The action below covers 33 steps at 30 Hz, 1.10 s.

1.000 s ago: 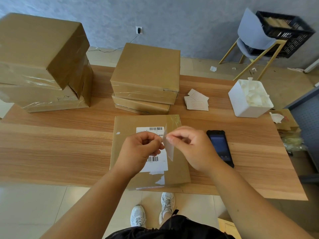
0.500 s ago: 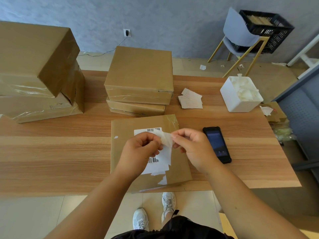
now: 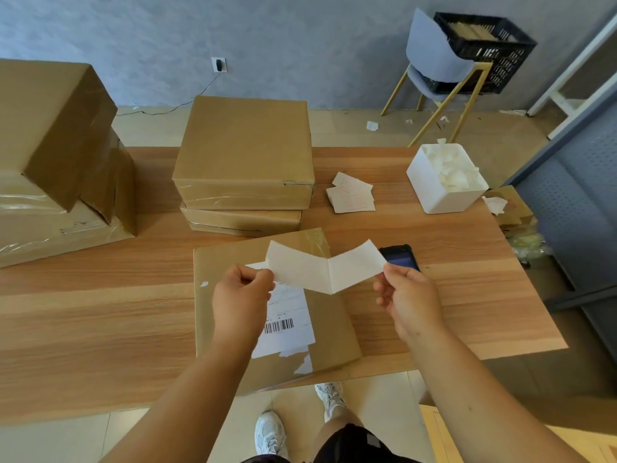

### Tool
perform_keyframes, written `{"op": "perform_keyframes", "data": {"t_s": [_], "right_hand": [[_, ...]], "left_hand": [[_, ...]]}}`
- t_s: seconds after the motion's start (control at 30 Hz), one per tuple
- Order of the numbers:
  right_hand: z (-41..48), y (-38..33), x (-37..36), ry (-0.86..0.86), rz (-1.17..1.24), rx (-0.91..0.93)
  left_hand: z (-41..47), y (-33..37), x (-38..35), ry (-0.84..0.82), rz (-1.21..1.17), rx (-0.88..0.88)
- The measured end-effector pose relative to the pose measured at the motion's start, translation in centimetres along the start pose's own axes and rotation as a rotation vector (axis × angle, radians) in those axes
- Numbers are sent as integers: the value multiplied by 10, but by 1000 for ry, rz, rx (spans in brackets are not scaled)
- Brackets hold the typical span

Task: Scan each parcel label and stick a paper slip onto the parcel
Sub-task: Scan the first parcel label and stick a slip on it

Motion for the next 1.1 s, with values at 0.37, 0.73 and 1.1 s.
{"op": "perform_keyframes", "data": {"t_s": [0.37,0.73,1.1], "right_hand": [[83,-77,57,-38,-689,483],[204,-139,142,-265,-1109,393],[280,-185,190,-170,-984,446]], "left_hand": [[20,33,-82,-124,323,-184],[32,102,-289,-303,550,-474],[69,176,-452,-255,680,-1001]]}}
Point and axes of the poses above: each hand's wrist, its own z-axis towards the middle knuckle, its own x-axis out of the back of the hand, y = z × x, the point moved 5 cm from there along z, towards the middle knuckle, and after that the axes turned 3 degrees about z, right-handed, at the moved point
